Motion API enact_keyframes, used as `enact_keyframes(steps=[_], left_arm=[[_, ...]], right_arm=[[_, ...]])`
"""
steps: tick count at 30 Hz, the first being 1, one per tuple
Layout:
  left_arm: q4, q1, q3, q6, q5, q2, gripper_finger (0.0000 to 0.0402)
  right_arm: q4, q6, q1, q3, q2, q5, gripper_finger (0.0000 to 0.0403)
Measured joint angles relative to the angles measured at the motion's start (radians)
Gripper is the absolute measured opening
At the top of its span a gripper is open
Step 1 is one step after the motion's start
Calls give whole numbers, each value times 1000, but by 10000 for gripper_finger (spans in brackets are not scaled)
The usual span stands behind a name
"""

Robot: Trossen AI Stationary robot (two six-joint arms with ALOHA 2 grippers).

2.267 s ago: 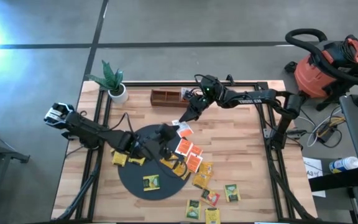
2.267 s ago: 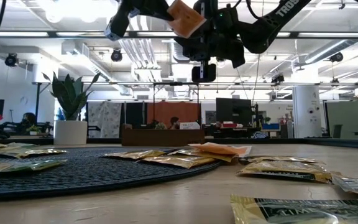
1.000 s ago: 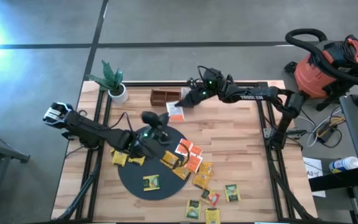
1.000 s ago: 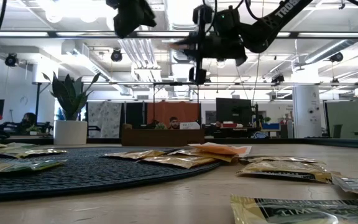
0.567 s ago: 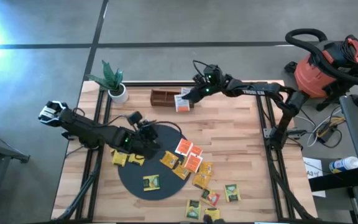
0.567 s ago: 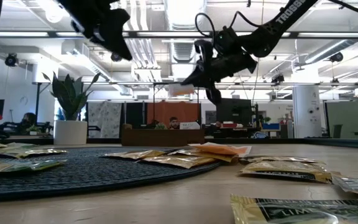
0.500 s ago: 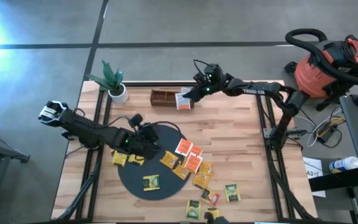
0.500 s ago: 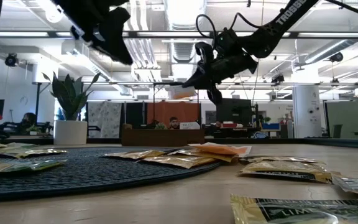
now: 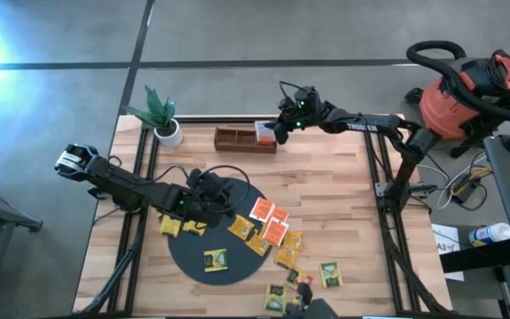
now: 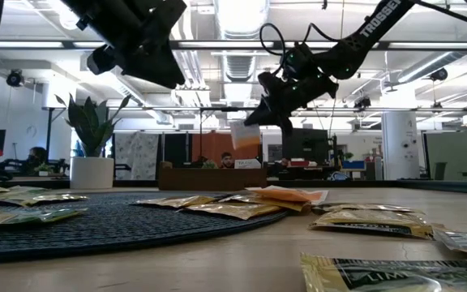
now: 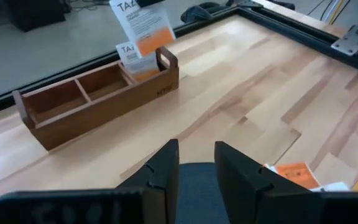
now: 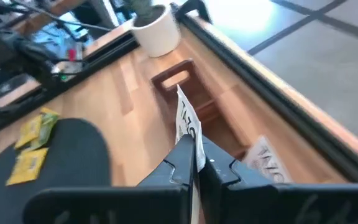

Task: Pick & Place Tea
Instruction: Put the white tea bag into the right section of the wooden organizer

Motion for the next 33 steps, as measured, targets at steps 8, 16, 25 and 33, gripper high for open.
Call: enact_keyframes(steps=[8, 16, 25, 33], left_arm=[[16, 29, 0, -87, 5, 0, 99], [17, 34, 0, -111, 6, 0, 99], [16, 34, 0, -107, 7, 0, 99], [14, 35, -6, -106, 6, 0, 99]], right_arm=[[7, 161, -10, 9, 41, 86, 8], [23, 44, -38, 106, 123, -70, 8], [9, 5, -49, 162, 217, -98, 8], [-19, -6, -76, 141, 204, -97, 8]])
